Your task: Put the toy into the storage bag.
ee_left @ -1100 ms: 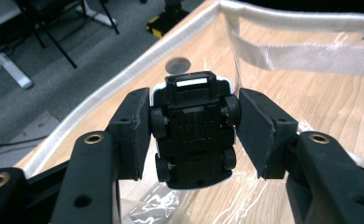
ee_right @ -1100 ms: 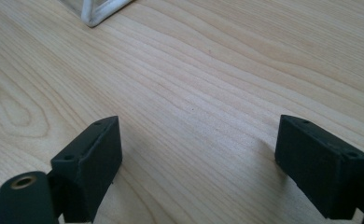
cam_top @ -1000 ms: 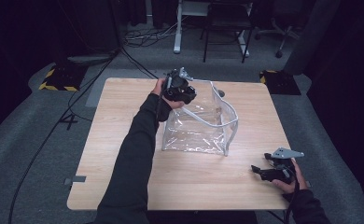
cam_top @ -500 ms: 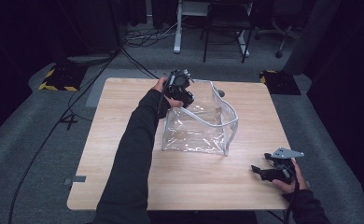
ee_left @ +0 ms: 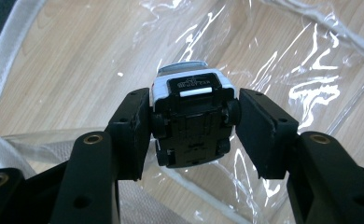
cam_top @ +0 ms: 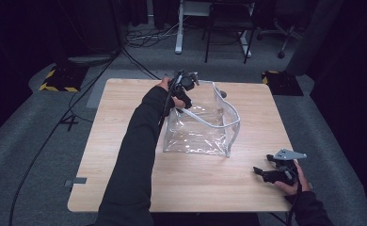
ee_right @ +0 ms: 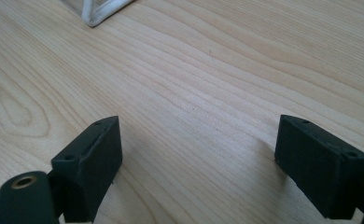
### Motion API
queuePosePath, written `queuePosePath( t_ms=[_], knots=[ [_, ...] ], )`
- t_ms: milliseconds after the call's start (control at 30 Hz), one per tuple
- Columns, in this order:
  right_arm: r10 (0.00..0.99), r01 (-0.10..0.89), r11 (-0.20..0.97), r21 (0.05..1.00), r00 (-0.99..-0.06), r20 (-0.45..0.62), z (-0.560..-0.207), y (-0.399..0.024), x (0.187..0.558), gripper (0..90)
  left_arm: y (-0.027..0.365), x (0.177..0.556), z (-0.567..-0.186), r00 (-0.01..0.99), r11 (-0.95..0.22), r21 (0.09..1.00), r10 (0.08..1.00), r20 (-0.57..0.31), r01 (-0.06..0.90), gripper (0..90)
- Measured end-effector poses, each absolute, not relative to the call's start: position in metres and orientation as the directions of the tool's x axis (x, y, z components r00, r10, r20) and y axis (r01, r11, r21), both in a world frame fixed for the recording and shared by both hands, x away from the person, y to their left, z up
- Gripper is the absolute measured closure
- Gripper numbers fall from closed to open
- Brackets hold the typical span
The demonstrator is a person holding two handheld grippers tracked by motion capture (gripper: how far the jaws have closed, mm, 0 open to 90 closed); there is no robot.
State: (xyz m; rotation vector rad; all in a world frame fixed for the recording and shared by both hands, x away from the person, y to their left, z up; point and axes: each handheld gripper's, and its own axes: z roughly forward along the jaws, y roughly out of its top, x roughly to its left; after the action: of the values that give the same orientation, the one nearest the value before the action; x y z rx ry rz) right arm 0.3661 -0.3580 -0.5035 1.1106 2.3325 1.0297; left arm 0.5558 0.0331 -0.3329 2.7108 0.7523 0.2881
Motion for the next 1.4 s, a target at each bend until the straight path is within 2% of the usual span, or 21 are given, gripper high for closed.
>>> queuePosePath(
  t_ms=[233, 367, 767, 800, 833, 1067, 1133, 1400],
  knots=[
    [0.779, 0.517, 0.426, 0.742, -0.627, -0.01, -0.503, -0.358, 0.366, 15.0, 0.031, 0.554, -0.332, 0.837, -0.821, 0.319, 0.532, 0.129, 0.473, 46.1],
    [0.78, 0.518, 0.425, 0.742, -0.626, -0.01, -0.504, -0.358, 0.366, 15.0, 0.033, 0.552, -0.332, 0.83, -0.81, 0.334, 0.545, 0.122, 0.482, 46.8],
    [0.775, 0.513, 0.434, 0.74, -0.632, -0.016, -0.503, -0.359, 0.366, 15.0, 0.044, 0.55, -0.332, 0.816, -0.757, 0.441, 0.571, 0.088, 0.482, 42.5],
    [0.775, 0.513, 0.435, 0.74, -0.632, -0.017, -0.503, -0.359, 0.366, 15.0, 0.044, 0.55, -0.334, 0.803, -0.727, 0.488, 0.59, 0.084, 0.483, 41.8],
    [0.775, 0.513, 0.435, 0.74, -0.632, -0.017, -0.503, -0.359, 0.366, 15.0, 0.045, 0.548, -0.333, 0.795, -0.717, 0.481, 0.603, 0.064, 0.505, 41.9],
    [0.773, 0.512, 0.437, 0.74, -0.634, -0.018, -0.503, -0.359, 0.366, 15.0, 0.049, 0.548, -0.334, 0.79, -0.686, 0.546, 0.609, 0.068, 0.481, 40.5],
    [0.775, 0.513, 0.435, 0.74, -0.632, -0.017, -0.503, -0.359, 0.366, 15.0, 0.05, 0.546, -0.334, 0.777, -0.66, 0.558, 0.628, 0.042, 0.504, 39.5],
    [0.773, 0.512, 0.437, 0.739, -0.634, -0.019, -0.503, -0.359, 0.366, 15.0, 0.06, 0.547, -0.328, 0.739, -0.579, 0.659, 0.672, 0.053, 0.479, 32.3]
  ],
)
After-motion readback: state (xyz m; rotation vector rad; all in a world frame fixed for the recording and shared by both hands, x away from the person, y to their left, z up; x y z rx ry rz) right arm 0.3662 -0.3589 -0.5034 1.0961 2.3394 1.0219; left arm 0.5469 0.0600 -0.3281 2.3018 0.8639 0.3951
